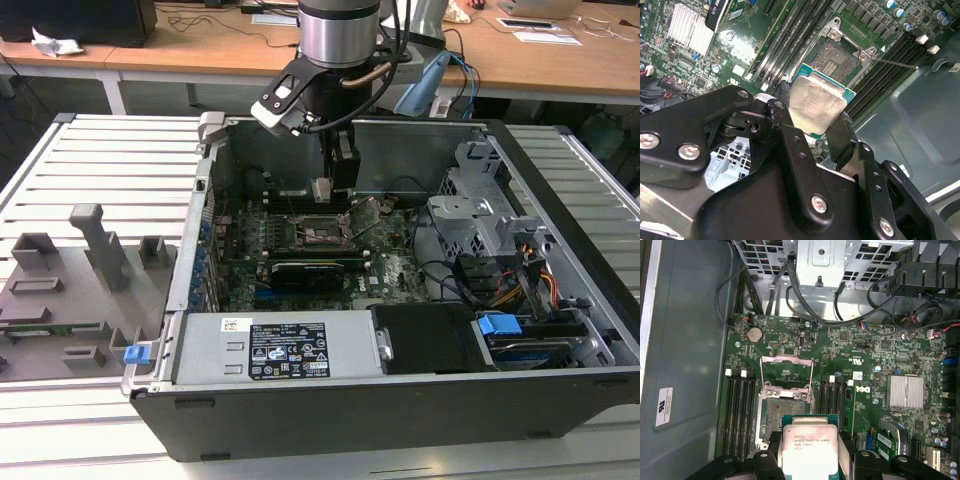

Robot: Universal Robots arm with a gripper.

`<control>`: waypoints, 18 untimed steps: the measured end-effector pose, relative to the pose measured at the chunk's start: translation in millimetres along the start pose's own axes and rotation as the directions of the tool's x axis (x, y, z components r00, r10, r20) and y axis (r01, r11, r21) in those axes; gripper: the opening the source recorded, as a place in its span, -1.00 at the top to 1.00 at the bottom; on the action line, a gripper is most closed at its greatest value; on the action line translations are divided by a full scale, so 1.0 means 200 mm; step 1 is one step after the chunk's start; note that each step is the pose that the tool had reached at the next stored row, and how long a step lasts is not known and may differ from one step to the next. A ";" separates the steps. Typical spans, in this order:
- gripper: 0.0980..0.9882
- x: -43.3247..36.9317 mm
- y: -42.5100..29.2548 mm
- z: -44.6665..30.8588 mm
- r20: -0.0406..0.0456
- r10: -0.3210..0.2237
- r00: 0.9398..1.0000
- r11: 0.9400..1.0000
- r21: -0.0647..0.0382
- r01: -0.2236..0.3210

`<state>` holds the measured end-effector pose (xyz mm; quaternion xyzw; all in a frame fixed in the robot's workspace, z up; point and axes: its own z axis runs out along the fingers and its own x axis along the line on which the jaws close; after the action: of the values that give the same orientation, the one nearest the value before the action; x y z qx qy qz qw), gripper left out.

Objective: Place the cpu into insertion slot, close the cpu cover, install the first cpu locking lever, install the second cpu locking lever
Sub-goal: 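Place the cpu into insertion slot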

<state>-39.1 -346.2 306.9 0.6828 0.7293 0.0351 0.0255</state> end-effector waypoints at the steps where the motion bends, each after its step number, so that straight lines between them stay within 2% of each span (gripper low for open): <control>1: 0.02 0.000 0.000 0.001 0.000 0.000 1.000 1.000 0.000 0.000; 18: 0.02 0.001 -0.007 0.025 0.001 0.010 1.000 1.000 0.000 -0.010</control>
<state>-40.1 -346.0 301.9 0.6864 0.7259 0.0351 0.0257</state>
